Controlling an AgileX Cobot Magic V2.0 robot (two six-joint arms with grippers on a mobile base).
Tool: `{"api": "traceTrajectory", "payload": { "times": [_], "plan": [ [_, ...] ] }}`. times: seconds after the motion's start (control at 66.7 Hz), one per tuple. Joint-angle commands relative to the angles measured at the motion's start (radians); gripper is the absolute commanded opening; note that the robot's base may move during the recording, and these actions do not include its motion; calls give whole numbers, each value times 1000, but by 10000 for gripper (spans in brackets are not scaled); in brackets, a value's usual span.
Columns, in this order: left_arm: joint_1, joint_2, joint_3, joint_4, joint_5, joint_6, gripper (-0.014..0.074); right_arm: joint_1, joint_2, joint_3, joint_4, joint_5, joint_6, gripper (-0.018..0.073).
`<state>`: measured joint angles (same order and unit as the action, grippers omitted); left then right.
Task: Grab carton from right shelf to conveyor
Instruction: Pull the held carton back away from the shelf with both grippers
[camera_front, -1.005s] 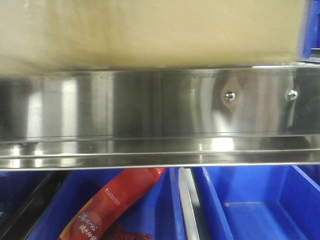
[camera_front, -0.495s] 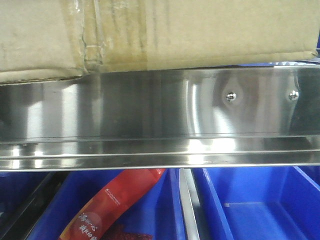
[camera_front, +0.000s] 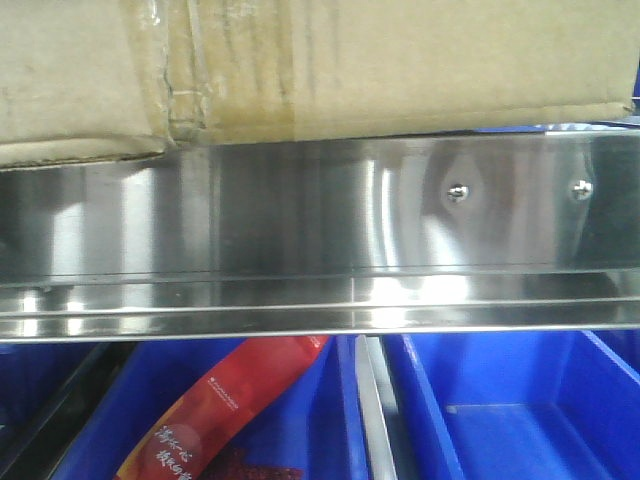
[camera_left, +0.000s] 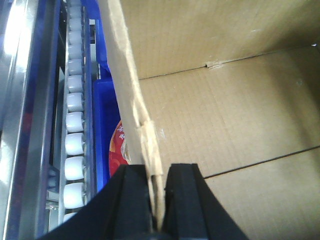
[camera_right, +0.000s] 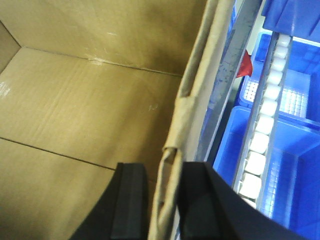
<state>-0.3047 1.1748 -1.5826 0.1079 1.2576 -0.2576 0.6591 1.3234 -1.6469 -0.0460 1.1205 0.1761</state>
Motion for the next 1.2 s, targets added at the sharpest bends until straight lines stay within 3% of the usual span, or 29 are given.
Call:
{"api": "traceTrajectory", "payload": {
  "times": [0.0,1.185],
  "plan": [
    [-9,-12,-3,-26,-37,10,-16,3,-16,-4,23,-56,-21,-70],
    [-9,-12,-3,-26,-37,10,-16,3,-16,-4,23,-56,-21,-70]
  ]
}}
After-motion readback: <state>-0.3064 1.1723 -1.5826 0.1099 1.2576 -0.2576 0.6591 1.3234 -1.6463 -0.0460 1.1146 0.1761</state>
